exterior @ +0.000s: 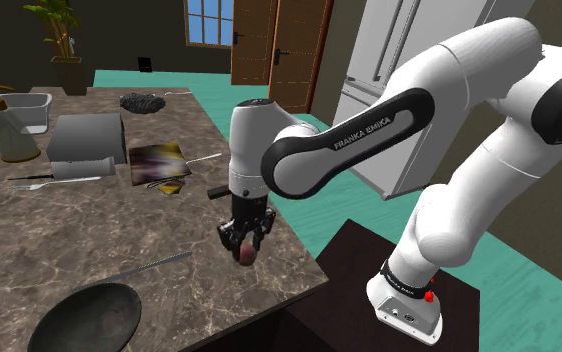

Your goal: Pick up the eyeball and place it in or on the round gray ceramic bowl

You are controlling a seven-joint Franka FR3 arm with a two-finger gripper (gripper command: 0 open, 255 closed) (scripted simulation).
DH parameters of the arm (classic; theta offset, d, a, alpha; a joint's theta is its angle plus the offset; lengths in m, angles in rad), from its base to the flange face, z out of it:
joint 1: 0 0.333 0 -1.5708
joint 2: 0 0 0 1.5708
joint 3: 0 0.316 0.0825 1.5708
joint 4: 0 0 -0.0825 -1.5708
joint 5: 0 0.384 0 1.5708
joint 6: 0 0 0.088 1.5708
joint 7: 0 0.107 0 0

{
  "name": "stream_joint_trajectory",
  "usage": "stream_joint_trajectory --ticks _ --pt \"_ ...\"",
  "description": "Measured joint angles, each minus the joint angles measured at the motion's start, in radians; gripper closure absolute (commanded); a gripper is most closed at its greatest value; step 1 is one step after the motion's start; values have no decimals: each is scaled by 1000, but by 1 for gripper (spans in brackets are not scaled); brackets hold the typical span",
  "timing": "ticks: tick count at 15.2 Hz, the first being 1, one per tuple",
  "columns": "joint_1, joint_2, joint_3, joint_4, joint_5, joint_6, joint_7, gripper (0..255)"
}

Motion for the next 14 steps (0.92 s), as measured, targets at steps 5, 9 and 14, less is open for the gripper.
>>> stream_joint_trajectory --ticks 5,9,14 --pt "-2 -11 -4 51 -6 -60 10 255" --pt "1 118 36 191 -77 -71 103 255" --pt "44 325 74 411 -205 -96 251 255"
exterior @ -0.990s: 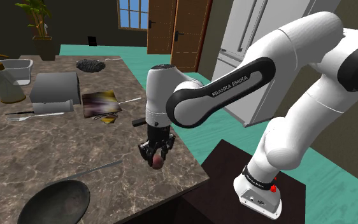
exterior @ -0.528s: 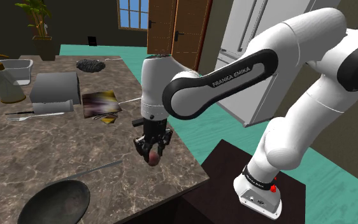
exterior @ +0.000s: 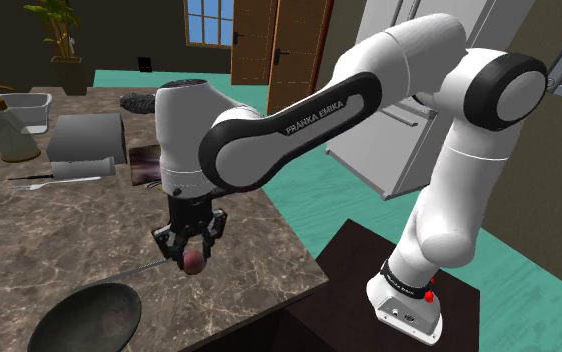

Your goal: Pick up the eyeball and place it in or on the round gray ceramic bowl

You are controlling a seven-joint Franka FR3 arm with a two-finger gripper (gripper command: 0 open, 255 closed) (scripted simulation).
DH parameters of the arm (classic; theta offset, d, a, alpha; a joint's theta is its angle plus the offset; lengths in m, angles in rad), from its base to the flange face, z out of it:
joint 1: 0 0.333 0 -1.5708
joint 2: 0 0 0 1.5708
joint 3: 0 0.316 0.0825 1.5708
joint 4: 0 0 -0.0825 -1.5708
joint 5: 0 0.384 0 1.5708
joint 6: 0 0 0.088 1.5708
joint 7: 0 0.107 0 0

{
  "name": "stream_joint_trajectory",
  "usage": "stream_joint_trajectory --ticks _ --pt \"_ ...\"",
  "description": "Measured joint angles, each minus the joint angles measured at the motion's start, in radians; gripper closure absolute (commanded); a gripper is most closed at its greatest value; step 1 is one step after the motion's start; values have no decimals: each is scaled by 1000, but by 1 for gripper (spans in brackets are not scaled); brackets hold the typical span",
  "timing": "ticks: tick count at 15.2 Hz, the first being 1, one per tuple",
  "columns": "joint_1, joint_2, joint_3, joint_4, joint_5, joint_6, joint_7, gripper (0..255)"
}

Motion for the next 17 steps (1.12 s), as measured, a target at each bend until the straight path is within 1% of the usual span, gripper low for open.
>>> stream_joint_trajectory --ticks 2,3,5,6,10,12,14,15,17 --pt "29 78 2 90 -49 -21 50 255" --pt "47 126 -1 152 -78 -39 74 255" --pt "86 205 -5 241 -123 -57 117 255" --pt "113 257 -11 309 -150 -77 141 255" --pt "214 423 -34 568 -224 -178 200 255" --pt "277 532 -53 737 -261 -238 217 255" --pt "364 668 -76 979 -297 -335 227 255" --pt "381 700 -82 1033 -303 -357 225 255" --pt "392 725 -87 1052 -310 -351 227 255"
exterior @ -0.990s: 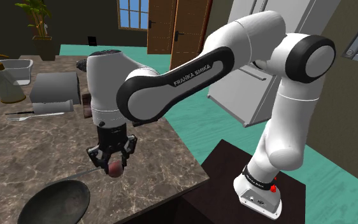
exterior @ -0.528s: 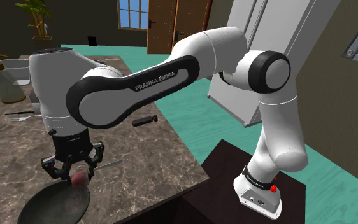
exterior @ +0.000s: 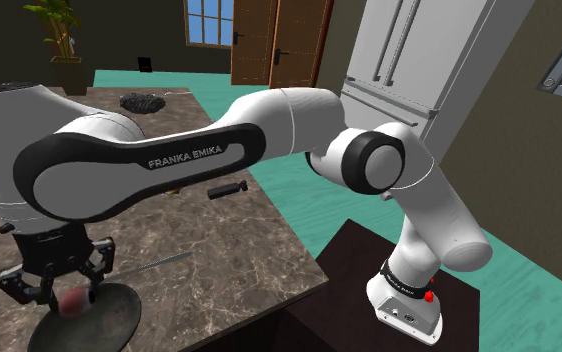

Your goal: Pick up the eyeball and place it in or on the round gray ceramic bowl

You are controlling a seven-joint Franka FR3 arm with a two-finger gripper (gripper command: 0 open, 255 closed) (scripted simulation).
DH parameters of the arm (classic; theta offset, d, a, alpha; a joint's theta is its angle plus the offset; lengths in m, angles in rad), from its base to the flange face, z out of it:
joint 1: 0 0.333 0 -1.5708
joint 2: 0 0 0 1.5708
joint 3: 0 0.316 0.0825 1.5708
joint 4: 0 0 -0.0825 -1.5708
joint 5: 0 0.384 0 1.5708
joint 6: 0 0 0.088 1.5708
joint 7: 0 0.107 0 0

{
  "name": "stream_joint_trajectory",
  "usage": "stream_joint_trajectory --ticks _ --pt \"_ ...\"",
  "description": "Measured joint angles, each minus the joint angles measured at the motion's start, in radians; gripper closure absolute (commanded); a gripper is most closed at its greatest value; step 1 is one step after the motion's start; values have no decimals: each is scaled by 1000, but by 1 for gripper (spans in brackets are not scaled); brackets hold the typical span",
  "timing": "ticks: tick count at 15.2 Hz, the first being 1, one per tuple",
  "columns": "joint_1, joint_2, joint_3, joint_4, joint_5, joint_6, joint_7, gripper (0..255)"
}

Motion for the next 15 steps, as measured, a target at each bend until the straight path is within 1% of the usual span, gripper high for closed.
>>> stream_joint_trajectory --ticks 2,11,15 --pt "2 12 -3 -6 -3 17 1 255" --pt "-20 23 -8 -117 -10 134 1 255" --pt "-19 32 -9 -122 -12 147 2 255"
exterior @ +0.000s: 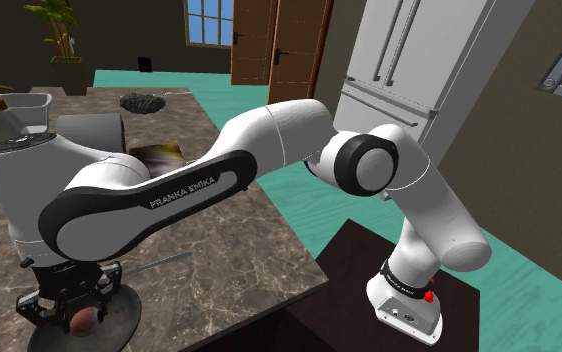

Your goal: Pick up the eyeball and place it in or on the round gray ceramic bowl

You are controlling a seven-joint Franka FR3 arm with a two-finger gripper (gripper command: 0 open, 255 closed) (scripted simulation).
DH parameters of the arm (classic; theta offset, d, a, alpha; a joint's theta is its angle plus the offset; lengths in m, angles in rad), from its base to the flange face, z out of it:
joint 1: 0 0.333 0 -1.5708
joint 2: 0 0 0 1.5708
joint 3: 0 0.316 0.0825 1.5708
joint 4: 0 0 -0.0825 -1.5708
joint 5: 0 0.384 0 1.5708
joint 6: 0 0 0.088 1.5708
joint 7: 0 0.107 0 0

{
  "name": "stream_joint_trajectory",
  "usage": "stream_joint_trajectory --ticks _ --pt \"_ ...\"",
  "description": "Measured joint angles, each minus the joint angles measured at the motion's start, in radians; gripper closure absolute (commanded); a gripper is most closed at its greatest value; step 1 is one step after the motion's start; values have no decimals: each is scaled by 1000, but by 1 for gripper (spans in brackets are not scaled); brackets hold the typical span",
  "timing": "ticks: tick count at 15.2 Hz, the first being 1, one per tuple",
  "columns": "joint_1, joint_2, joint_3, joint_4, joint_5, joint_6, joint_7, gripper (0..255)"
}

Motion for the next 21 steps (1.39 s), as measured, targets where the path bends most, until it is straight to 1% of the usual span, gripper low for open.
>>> stream_joint_trajectory --ticks 4,5,11,16,21 --pt "0 1 0 1 0 0 0 255" --pt "0 1 0 1 0 0 0 0" --pt "0 1 0 1 0 0 0 0" --pt "10 -15 5 95 8 -104 -8 0" --pt "9 -17 5 103 9 -114 -11 0"
